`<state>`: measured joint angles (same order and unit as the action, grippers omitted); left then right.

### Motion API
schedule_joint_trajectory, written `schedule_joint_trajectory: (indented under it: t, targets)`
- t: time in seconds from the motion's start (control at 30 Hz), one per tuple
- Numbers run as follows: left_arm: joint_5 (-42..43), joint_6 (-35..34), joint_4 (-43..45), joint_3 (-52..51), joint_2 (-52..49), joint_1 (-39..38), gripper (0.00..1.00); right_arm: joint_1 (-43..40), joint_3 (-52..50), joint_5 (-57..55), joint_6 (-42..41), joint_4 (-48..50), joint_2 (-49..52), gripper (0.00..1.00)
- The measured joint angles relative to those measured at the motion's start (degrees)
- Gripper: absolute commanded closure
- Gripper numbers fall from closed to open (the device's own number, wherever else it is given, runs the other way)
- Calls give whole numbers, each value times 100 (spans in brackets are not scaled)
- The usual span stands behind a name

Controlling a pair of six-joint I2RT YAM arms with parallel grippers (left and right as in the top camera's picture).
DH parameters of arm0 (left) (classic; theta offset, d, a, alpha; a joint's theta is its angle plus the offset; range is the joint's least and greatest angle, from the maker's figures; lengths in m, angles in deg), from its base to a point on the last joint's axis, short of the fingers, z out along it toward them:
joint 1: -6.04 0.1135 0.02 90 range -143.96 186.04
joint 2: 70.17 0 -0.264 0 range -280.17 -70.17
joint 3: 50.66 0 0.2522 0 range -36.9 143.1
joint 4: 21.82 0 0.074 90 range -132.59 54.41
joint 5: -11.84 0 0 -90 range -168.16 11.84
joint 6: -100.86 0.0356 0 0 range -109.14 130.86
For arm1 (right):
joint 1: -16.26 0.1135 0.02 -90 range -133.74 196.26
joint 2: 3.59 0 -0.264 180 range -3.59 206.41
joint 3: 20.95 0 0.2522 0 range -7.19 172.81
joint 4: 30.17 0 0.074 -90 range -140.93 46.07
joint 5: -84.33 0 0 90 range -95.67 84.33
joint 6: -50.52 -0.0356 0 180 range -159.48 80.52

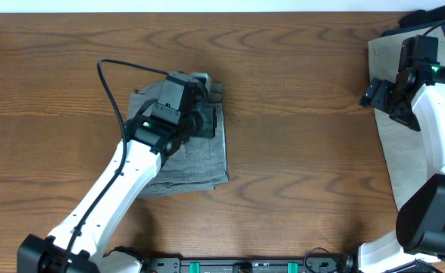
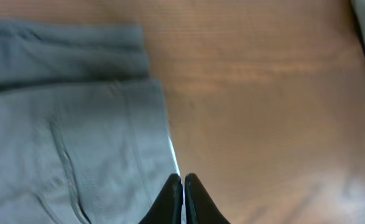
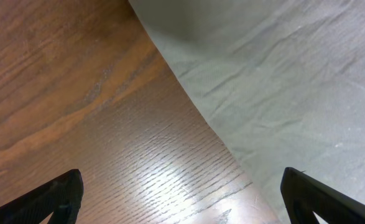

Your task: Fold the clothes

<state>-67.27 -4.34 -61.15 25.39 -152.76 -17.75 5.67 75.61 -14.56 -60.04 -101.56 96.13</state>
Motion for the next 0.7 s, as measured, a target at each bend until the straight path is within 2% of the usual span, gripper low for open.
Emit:
schedule_joint_trajectory:
  t: [0.17, 0.47, 0.7]
  targets:
    - [-411, -13, 601, 7, -638, 0, 94, 0, 0, 0, 0, 0, 0, 1]
    - [-562, -136, 1204, 4, -2194, 0, 94, 0, 0, 0, -2, 0, 0, 1]
    - [-577, -151, 1803, 7, -2610, 0, 93, 0, 0, 0, -2, 0, 0, 1]
